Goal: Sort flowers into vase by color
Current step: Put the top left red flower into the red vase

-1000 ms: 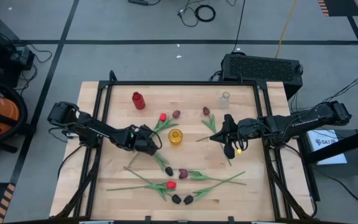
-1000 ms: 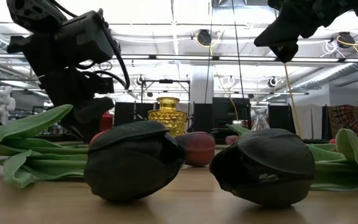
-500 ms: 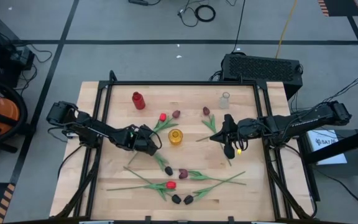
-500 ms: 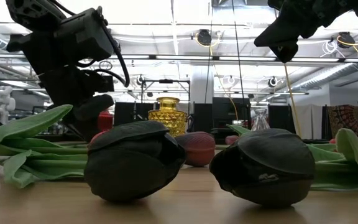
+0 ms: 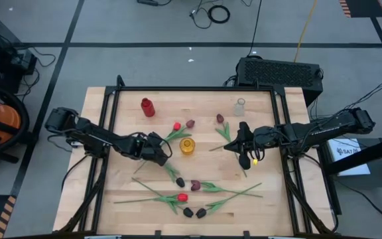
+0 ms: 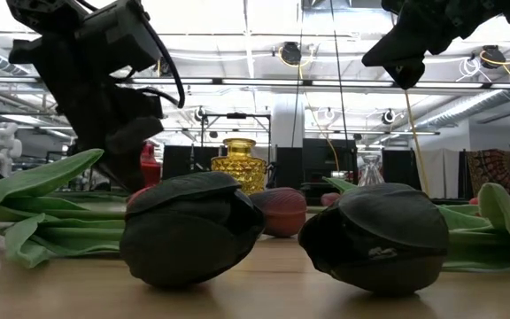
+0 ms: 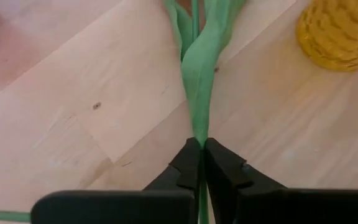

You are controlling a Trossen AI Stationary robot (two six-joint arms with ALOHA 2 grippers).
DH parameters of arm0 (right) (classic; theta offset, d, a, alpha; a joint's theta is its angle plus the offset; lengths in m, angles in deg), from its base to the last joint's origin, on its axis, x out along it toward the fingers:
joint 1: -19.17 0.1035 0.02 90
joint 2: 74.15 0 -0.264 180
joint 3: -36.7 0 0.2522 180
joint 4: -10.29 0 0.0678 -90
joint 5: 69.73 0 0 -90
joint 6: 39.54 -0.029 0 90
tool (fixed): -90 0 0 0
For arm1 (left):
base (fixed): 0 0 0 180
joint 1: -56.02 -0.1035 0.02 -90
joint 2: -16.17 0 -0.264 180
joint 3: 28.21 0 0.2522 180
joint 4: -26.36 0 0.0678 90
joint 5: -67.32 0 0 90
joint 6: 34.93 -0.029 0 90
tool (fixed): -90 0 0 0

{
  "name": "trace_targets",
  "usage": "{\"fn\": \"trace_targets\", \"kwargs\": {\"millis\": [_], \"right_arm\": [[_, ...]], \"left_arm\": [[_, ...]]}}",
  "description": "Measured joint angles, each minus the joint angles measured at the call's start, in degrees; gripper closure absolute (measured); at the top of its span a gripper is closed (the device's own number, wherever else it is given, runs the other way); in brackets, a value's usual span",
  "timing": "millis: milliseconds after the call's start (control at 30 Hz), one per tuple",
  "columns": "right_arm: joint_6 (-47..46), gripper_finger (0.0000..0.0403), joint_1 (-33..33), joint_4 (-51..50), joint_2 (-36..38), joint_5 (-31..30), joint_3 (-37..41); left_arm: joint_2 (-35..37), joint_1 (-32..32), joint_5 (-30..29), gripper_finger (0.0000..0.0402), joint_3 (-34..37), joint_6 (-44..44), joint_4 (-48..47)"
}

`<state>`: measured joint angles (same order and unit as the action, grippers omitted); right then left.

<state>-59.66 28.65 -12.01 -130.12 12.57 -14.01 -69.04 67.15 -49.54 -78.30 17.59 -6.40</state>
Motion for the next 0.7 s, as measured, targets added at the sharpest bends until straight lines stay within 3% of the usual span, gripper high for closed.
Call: {"fn": "trace_targets", "kwargs": {"millis": [233,433,700], "right_arm": [[-0.09,0.0403,0.01,0.04,0.00,0.00,0.00],[-0.19,0.0403,0.01,0.09,0.00,0.00,0.00],[-0.20,0.0403,0.00,0.07,0.00,0.00,0.00]], "left_arm": [[-0.04,0.24,-0.02,0.0370,-0.02,-0.82,0.06],[-0.04,0.27,-0.03,0.0393,-0.02,-0.90,0.06],[1.67,0.38,-0.11,0.0395,-0.14,-2.32,-1.97]]}}
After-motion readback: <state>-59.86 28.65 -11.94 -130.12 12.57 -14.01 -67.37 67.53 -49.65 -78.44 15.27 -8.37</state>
